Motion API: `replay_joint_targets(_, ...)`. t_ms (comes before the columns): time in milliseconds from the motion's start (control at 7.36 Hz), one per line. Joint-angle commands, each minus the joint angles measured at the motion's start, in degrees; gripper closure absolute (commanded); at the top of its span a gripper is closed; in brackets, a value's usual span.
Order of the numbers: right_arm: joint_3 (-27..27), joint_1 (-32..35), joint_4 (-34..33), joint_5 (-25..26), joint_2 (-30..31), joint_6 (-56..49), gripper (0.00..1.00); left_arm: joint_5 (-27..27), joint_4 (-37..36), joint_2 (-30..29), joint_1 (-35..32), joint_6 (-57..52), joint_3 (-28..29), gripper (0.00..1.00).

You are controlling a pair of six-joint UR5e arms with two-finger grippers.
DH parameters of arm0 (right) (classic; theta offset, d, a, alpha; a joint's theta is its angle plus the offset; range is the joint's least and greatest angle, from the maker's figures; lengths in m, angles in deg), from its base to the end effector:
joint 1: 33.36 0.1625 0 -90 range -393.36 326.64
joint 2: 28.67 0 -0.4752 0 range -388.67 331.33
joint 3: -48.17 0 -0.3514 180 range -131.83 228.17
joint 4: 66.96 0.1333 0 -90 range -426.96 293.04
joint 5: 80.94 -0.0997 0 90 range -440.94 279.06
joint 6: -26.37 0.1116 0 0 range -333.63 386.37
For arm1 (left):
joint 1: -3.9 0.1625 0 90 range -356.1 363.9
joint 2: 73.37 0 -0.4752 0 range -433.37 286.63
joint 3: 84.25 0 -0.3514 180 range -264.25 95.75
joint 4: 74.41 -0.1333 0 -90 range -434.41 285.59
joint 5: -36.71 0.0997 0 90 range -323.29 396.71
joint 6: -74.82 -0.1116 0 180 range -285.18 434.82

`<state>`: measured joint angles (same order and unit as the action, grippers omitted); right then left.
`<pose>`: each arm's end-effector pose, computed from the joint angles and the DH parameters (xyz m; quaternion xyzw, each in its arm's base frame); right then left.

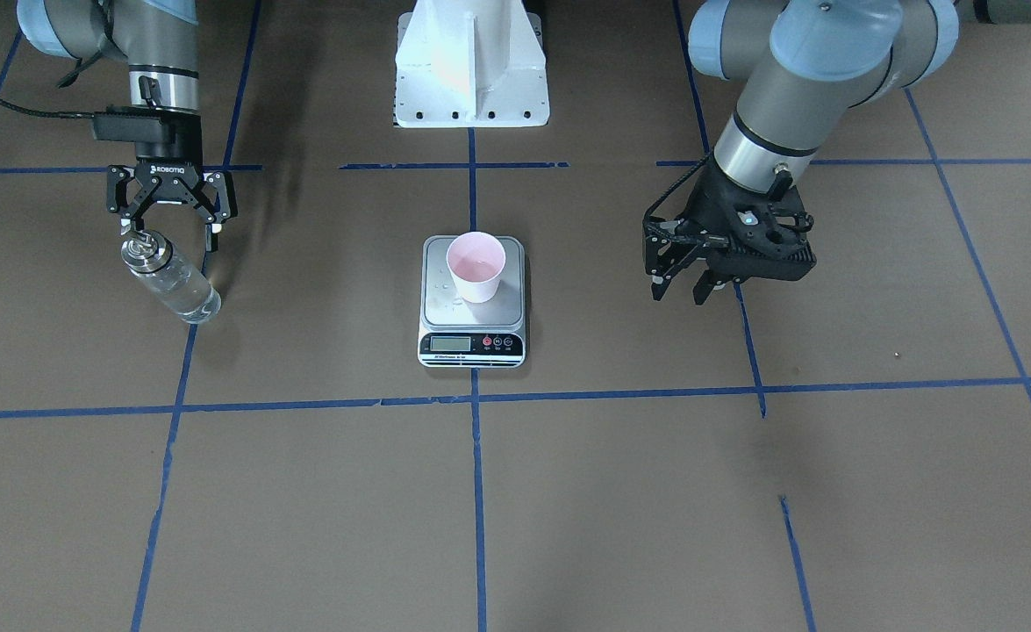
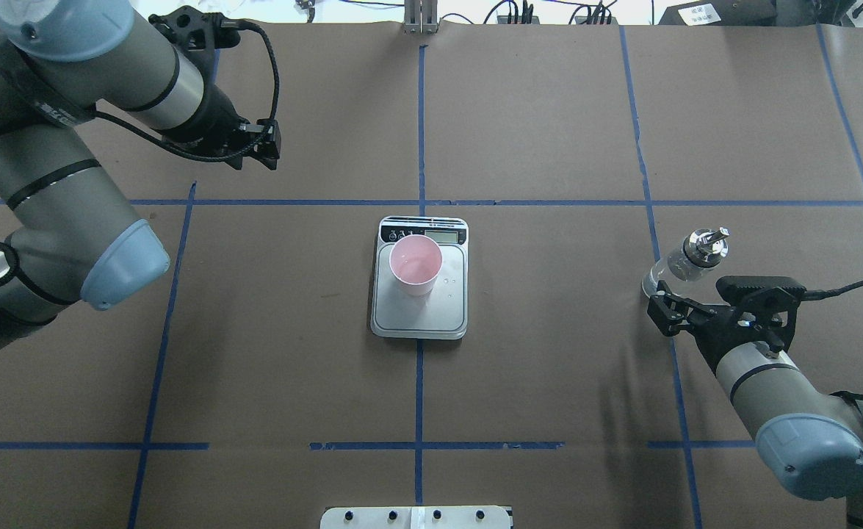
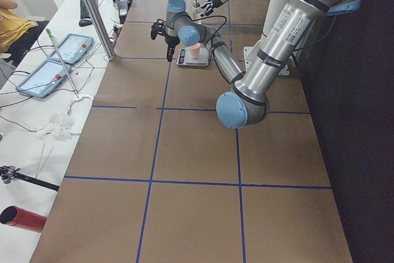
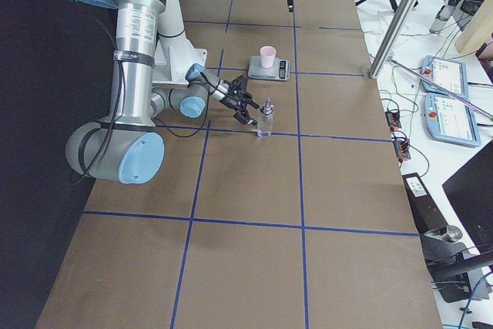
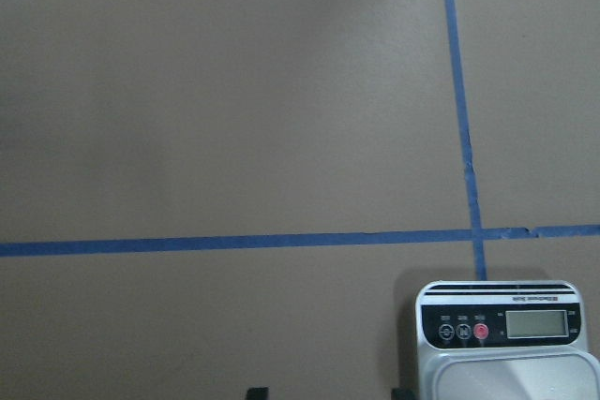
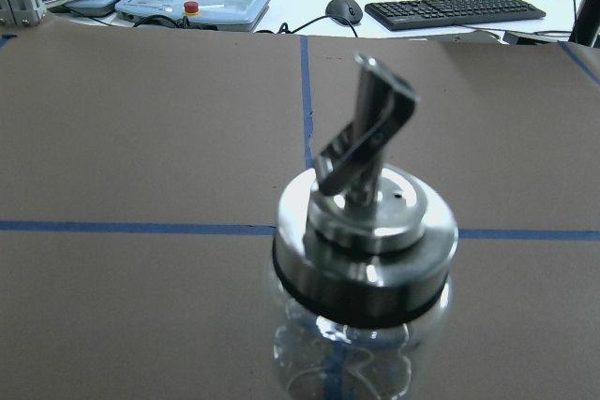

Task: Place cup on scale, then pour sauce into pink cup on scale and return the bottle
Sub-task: 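Grasp the glass sauce bottle with the right gripper and lift it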

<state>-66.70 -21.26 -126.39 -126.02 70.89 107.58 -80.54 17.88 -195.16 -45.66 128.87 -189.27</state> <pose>-0.3331 -0.2883 0.5218 0.4113 -0.2905 0.1734 0.8464 0.3468 -0.5337 0.2998 0.1168 0.4420 -0.0076 0.8894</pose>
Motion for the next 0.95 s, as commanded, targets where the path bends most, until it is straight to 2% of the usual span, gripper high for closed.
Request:
replay_joint_targets(0,3.15,-2.24,0.98,4.9,-0.86,-0.09,0.01,0.09,-0.18,0.58,-0.36,-0.52,-0.1,0.46)
replay_joint_targets(272,6.22,-2.34,5.54,5.79,-0.77,-0.27,0.01,0.09,-0.18,0.67,-0.45,-0.52,-0.1,0.46)
replay_joint_targets(815,7.2,-2.52,5.82,7.38,-1.47,-0.1,0.01,0.18,-0.27,0.67,-0.45,-0.52,-0.1,0.46)
